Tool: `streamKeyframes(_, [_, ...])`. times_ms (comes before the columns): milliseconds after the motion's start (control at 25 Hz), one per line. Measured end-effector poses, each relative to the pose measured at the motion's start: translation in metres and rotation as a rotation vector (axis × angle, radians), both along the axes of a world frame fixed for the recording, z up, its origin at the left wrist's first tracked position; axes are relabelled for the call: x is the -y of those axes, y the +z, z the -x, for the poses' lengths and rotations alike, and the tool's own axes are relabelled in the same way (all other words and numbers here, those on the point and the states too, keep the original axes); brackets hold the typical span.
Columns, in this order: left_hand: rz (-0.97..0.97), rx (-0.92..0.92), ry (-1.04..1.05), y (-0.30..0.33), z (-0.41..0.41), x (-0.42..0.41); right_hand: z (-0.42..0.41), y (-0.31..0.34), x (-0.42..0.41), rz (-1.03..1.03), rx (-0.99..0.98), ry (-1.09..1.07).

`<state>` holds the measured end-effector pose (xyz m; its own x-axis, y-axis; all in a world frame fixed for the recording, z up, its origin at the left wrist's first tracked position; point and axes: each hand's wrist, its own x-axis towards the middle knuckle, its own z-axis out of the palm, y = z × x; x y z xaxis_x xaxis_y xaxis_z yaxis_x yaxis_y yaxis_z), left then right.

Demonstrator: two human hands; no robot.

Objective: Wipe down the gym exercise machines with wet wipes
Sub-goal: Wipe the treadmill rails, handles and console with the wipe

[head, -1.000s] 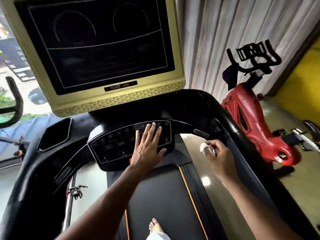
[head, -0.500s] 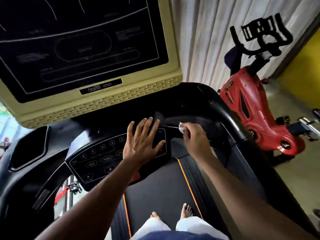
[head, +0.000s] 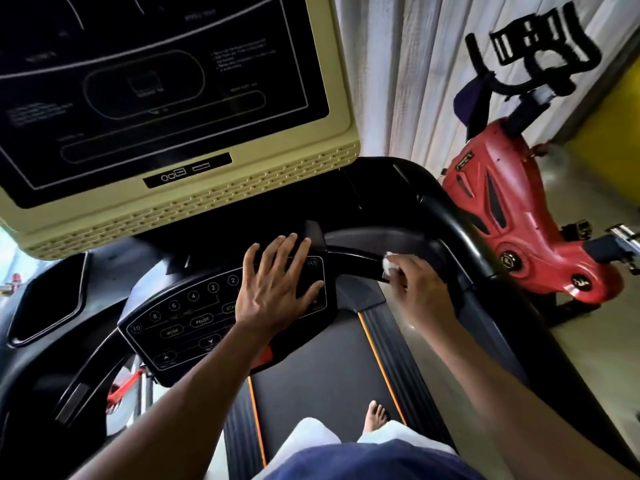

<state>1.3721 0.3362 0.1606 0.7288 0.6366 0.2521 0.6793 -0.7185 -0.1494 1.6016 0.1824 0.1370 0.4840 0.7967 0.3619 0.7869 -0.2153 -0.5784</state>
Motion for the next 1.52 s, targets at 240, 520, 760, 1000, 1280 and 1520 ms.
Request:
streamKeyframes(240, [0.003,-0.025,0.01,0.004,0.0,0.002,-0.002,0.015,-0.047,0.278,-0.207,0.136])
streamKeyframes(520, [-0.023,0.004,0.0,0.003,0.0,0.003,-0.021,-0.024,0.035,-0.066,0.065,0.016])
streamKeyframes(760, [-0.012,0.011,-0.001,0.005,-0.001,0.003,-0.018,-0.003,-0.019,0.229,-0.239,0.034])
streamKeyframes(1000, [-0.024,0.014,-0.005,0.003,-0.002,0.004,0.038,0.006,-0.048,-0.019,0.053,0.236])
streamKeyframes(1280, [-0.034,0.007,-0.007,0.005,-0.001,0.004,-0.021,0.058,-0.113,0.755,-0.324,0.478])
streamKeyframes(1520, [-0.013,-0.005,-0.008,0.003,0.0,0.001,-0.082,0.035,-0.069,1.104,-0.068,0.375])
